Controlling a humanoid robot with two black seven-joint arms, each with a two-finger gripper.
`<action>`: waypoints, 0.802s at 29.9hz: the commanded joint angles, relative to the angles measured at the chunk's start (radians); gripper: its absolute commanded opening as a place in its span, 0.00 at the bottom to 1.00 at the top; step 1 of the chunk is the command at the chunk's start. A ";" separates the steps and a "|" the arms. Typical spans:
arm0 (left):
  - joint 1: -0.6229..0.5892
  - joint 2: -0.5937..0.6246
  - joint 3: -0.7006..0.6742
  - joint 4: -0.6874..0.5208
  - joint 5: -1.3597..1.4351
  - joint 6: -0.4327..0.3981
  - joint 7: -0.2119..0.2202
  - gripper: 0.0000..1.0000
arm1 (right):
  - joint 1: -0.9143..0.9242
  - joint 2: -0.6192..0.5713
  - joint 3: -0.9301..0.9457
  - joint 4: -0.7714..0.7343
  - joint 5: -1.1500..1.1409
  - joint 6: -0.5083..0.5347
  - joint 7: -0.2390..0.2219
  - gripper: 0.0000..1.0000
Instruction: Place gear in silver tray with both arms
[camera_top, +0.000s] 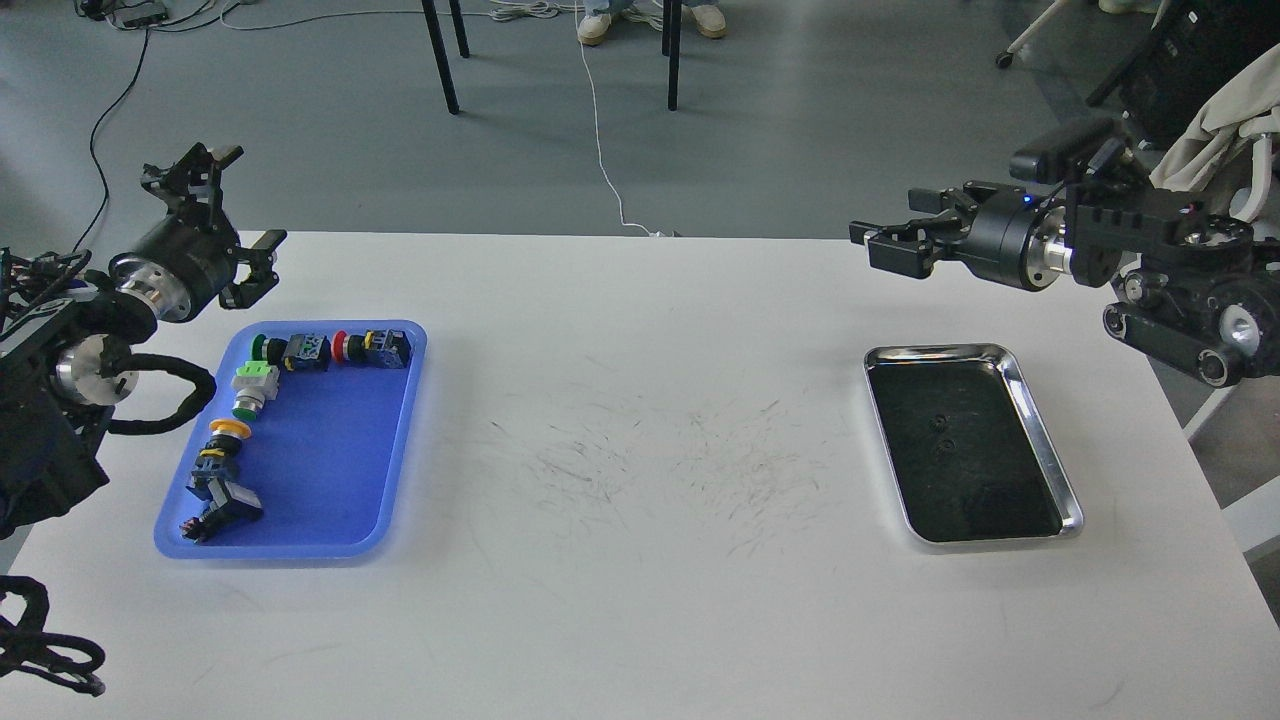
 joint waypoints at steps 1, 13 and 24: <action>0.002 0.002 -0.003 -0.001 -0.002 0.000 0.000 0.99 | -0.038 -0.008 0.057 -0.003 0.100 -0.006 0.000 0.90; -0.018 0.009 -0.039 -0.015 -0.025 0.000 0.002 0.99 | -0.120 -0.011 0.229 -0.032 0.689 -0.028 0.000 0.95; -0.026 -0.031 -0.062 -0.077 -0.067 0.000 -0.005 0.99 | -0.189 0.062 0.387 -0.021 0.981 -0.054 0.000 0.96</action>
